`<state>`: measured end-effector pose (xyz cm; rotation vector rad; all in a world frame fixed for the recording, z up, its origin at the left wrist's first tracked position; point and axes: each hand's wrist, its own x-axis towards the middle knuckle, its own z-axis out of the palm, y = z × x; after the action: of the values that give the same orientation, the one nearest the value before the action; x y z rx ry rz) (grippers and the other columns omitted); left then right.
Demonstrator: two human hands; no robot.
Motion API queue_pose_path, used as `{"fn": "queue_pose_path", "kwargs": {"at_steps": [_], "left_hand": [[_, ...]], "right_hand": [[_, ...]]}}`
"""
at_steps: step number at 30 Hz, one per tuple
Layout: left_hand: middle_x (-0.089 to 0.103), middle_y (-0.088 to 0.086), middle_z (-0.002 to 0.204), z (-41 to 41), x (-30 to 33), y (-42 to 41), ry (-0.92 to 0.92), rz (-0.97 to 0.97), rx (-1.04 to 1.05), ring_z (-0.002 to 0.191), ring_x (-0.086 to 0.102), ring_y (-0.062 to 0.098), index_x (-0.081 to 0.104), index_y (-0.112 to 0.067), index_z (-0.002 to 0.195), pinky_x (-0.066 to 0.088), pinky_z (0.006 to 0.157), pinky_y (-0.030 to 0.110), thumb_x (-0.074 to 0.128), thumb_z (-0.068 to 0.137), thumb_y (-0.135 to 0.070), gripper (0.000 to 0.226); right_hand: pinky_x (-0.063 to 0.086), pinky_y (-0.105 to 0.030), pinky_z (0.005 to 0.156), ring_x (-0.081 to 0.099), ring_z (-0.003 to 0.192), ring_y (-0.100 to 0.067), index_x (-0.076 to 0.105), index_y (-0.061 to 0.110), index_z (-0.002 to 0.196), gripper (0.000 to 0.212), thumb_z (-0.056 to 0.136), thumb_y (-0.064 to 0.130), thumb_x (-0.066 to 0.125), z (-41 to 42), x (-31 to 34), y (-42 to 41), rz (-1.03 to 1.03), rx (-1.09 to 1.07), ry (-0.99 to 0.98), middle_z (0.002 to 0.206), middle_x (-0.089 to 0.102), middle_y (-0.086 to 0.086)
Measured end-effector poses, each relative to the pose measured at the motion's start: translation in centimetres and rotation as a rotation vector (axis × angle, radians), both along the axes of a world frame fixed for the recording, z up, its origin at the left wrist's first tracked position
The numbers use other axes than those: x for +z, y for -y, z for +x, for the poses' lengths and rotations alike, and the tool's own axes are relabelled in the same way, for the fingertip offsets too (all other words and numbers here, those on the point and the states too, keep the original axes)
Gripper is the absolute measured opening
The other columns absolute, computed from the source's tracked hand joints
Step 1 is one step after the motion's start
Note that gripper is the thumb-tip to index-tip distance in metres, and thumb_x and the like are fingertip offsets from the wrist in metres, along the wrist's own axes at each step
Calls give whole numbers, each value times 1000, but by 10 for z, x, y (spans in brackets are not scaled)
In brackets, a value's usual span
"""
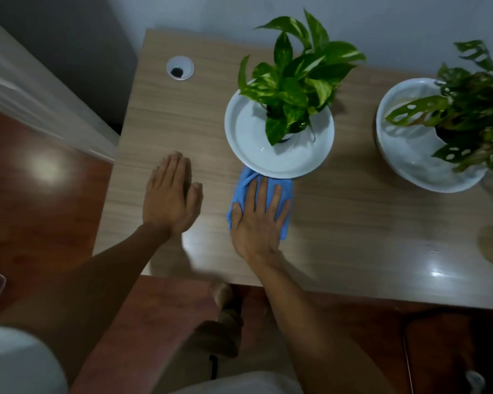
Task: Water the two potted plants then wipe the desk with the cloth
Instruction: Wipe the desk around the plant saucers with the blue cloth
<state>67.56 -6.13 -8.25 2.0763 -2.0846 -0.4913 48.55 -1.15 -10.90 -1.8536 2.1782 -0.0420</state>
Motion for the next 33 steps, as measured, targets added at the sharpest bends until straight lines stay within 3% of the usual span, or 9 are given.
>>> {"fn": "queue_pose_path", "kwargs": {"at_steps": [8,18,20,23,27,28,31,32,33], "left_hand": [[16,11,173,38,-5,22,-8,-40,65,162,9,22,21,-10,163,12,131,49,18,106,-41,65],[15,10,173,42,-19,29,-6,-49,134,162,7,20,21,-12,163,11,131,47,25,110,-37,59],[17,9,172,38,-18,28,0,-55,130,162,9,20,24,-12,162,12,131,48,28,109,-38,59],[19,10,172,40,-19,32,13,-59,148,161,10,21,26,-11,162,12,131,47,30,109,-36,59],[17,8,173,45,-23,34,37,-51,135,162,7,19,24,-12,162,11,131,47,29,108,-35,59],[17,8,173,45,-24,34,46,-53,135,162,6,19,24,-12,162,10,131,46,28,108,-35,59],[16,8,173,45,-24,34,50,-53,135,162,6,19,23,-12,162,9,131,46,29,108,-33,59],[16,7,173,46,-24,35,49,-54,134,162,6,19,23,-11,162,9,131,46,29,108,-32,59],[17,8,173,45,-23,35,48,-58,130,162,6,19,23,-11,162,9,131,46,30,108,-31,58]], "right_hand": [[6,-62,128,1,163,-37,13,15,167,70,109,54,17,76,-2,59,-58,138,-1,176,8,-8],[-5,-54,131,-4,163,-37,9,11,167,68,111,47,17,112,-4,189,-86,164,32,176,3,-10],[-2,-55,131,4,162,-41,16,4,166,67,111,43,19,108,-4,213,-96,118,-4,174,12,-17],[20,-62,127,31,154,-46,41,-9,153,65,109,37,31,116,-5,255,-217,-8,-34,160,39,-31],[0,-59,130,1,161,-42,12,-5,163,69,112,41,19,116,3,297,-23,-104,-9,172,8,-28],[0,-60,130,0,161,-43,11,-4,163,70,112,42,20,114,5,301,-7,-124,10,172,7,-27],[31,-67,121,40,149,-48,47,-11,149,64,106,37,43,113,0,288,-186,-32,-30,155,46,-32],[33,-67,119,46,145,-48,53,-8,146,62,105,39,46,113,-4,273,-255,33,-56,152,52,-30],[23,-65,125,40,149,-46,49,-1,151,64,106,43,41,113,-6,254,-271,108,-46,158,47,-25]]}}
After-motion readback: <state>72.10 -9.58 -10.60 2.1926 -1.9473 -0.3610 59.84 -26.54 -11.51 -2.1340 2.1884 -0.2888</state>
